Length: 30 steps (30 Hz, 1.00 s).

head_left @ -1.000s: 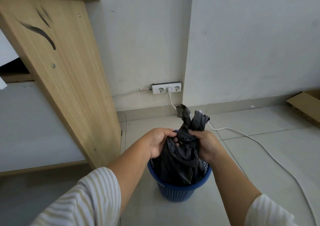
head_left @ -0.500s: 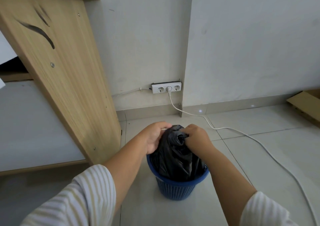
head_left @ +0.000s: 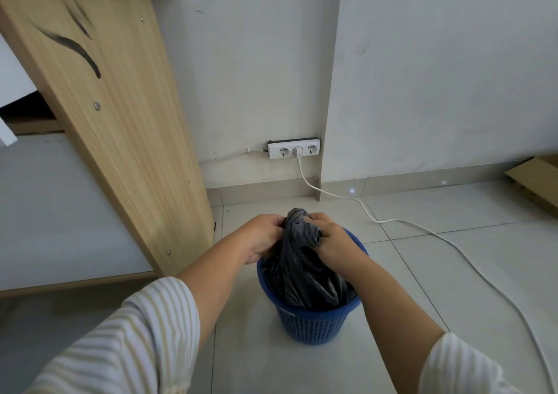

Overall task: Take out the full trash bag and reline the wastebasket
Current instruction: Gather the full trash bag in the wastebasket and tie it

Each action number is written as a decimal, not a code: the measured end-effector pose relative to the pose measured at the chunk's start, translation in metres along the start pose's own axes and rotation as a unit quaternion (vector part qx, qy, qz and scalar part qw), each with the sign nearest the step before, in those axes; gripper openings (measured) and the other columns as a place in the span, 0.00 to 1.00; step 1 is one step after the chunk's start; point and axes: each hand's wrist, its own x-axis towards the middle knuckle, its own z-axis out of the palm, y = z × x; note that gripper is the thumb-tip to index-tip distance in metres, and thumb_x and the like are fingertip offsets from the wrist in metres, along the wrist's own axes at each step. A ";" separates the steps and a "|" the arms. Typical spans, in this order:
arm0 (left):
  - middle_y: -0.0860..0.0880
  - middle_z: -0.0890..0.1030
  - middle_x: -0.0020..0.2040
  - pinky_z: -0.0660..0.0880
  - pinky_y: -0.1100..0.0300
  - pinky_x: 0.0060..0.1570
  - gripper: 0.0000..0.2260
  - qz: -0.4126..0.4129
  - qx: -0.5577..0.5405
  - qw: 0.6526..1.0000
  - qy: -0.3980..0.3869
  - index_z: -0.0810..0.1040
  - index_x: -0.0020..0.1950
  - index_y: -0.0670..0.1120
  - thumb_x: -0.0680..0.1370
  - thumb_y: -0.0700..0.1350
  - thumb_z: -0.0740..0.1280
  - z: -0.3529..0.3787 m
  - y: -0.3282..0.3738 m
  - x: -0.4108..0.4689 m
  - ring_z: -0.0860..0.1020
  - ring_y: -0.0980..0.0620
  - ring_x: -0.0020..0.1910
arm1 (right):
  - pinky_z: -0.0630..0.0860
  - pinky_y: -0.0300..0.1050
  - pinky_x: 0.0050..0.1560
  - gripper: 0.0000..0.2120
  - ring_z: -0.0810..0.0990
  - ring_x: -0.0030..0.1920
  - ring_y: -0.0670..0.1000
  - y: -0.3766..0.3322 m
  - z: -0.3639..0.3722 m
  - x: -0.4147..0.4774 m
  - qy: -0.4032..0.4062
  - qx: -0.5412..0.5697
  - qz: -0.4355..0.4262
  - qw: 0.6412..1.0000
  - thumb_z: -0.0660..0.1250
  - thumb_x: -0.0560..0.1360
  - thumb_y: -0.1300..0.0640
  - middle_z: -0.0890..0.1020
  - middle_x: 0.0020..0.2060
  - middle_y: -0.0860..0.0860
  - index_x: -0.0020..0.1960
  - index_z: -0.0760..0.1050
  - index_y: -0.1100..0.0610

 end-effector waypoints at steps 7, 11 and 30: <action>0.45 0.78 0.49 0.72 0.54 0.47 0.08 0.155 0.487 0.856 0.082 0.74 0.45 0.44 0.78 0.39 0.55 -0.005 -0.002 0.005 0.76 0.44 0.49 | 0.72 0.47 0.62 0.09 0.77 0.57 0.54 0.008 -0.006 -0.004 -0.007 0.015 0.019 1.000 0.64 0.78 0.60 0.78 0.57 0.54 0.57 0.74 0.53; 0.47 0.76 0.43 0.70 0.54 0.40 0.07 0.175 0.574 0.790 0.125 0.68 0.40 0.48 0.77 0.40 0.55 -0.013 -0.013 0.004 0.74 0.45 0.43 | 0.73 0.54 0.63 0.08 0.80 0.55 0.54 0.012 -0.003 -0.008 0.002 0.091 0.071 0.993 0.64 0.78 0.52 0.83 0.49 0.52 0.43 0.81 0.49; 0.43 0.77 0.49 0.69 0.58 0.40 0.09 -0.050 0.550 0.813 0.184 0.73 0.51 0.42 0.78 0.37 0.55 -0.054 -0.038 -0.003 0.75 0.45 0.45 | 0.64 0.45 0.35 0.16 0.69 0.33 0.52 0.032 -0.011 -0.014 0.103 0.068 0.201 0.972 0.62 0.77 0.54 0.74 0.32 0.54 0.32 0.68 0.57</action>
